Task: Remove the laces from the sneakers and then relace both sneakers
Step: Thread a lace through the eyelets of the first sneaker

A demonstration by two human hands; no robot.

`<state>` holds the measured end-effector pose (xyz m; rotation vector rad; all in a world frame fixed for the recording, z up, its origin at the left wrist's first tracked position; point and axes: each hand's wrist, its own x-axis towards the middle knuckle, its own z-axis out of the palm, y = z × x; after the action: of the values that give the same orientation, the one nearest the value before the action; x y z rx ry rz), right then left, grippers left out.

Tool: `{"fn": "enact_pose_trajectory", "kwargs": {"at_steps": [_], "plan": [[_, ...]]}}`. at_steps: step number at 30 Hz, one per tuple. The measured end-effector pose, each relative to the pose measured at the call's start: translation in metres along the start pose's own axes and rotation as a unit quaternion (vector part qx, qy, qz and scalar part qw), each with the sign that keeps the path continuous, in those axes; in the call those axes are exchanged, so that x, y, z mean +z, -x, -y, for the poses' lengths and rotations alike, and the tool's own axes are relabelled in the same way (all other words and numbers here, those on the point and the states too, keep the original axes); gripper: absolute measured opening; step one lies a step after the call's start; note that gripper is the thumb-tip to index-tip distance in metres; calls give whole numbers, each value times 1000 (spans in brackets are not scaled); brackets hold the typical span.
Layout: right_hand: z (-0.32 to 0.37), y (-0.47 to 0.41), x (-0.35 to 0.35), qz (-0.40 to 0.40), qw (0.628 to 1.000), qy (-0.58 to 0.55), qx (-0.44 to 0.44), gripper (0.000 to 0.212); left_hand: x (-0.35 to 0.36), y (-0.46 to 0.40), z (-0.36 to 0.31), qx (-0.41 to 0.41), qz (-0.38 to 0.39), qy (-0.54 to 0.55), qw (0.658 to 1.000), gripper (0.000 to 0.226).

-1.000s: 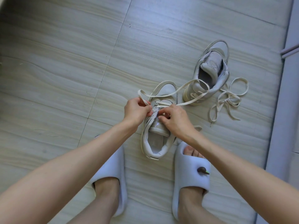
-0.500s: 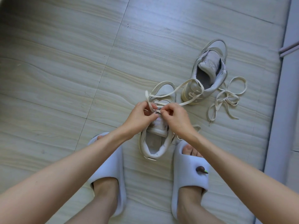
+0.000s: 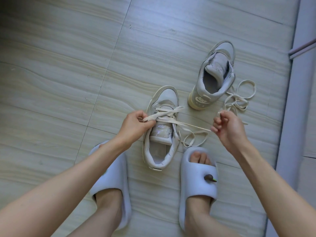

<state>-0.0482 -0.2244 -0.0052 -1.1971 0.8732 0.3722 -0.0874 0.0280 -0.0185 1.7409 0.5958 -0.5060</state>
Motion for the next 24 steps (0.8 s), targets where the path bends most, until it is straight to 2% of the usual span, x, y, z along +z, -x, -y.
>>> {"fn": "enact_pose_trajectory", "kwargs": {"at_steps": [2, 3, 6, 7, 8, 13, 16, 20, 24], "plan": [[-4, -3, -7, -14, 973, 208, -96, 27, -1, 1, 1, 3, 2, 3, 1000, 24], [-6, -4, -11, -7, 942, 304, -144, 26, -1, 1, 1, 5, 1, 8, 1000, 27], [-11, -4, -24, 40, 782, 577, -235, 21, -2, 1, 2, 12, -9, 26, 1000, 38], [-14, -4, -31, 44, 747, 620, -235, 26, -2, 1, 3, 16, -12, 27, 999, 39], [-16, -3, -38, 40, 740, 633, -223, 28, -3, 1, 3, 21, -14, 26, 999, 38], [-23, -2, -79, -34, 753, 641, -147, 31, -3, 1, 7, 32, -18, 30, 999, 27], [-25, -4, -81, -42, 744, 657, -113, 29, -2, 0, 5, 30, -9, 28, 999, 25], [-23, -5, -48, 24, 703, 694, -154, 22, -4, -2, 0, 11, 30, 9, 999, 22], [-24, 9, 10, 116, 721, 640, -238, 23, -10, -6, -8, -13, 98, 9, 995, 13]]}}
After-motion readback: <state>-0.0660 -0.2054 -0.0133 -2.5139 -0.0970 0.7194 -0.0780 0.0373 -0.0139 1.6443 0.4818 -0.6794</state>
